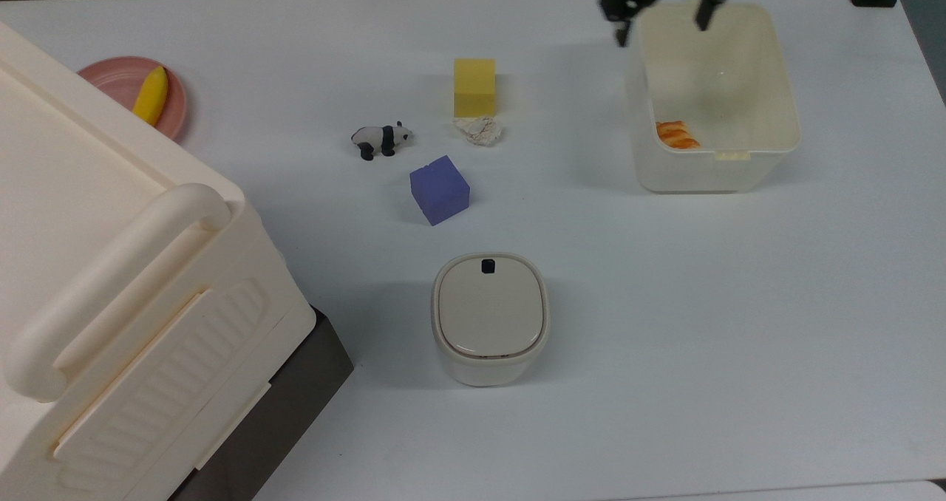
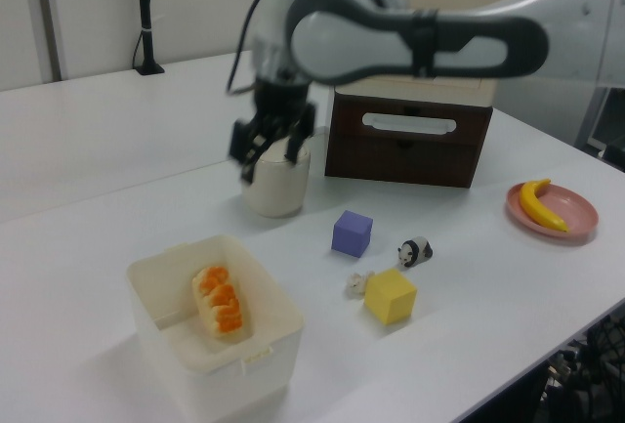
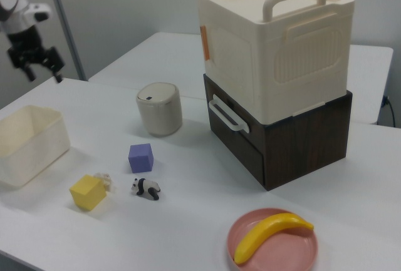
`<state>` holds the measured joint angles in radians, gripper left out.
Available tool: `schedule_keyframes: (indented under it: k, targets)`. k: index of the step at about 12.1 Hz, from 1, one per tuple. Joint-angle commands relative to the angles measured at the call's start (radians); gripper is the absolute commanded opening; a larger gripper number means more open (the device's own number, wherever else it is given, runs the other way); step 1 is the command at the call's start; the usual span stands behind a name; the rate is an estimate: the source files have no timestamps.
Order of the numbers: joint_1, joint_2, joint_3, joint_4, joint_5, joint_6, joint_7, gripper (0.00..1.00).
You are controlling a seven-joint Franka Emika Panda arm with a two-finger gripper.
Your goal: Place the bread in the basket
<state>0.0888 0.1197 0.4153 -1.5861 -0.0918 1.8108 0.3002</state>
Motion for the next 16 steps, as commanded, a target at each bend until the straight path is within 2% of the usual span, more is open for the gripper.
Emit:
schedule_keyframes:
  k: [1,3,5,6,16]
  targets:
    - [-0.093,-0.142,-0.087,-0.008,-0.009,-0.118,-0.077,1.0]
    - [-0.153,-0.193,-0.16,0.006,-0.009,-0.183,-0.181,1.0]
    - [-0.164,-0.204,-0.234,0.008,-0.009,-0.231,-0.292,1.0]
    - [-0.164,-0.207,-0.254,0.008,-0.008,-0.231,-0.3,1.0]
    - [-0.155,-0.164,-0.257,-0.017,-0.008,-0.265,-0.309,1.0]
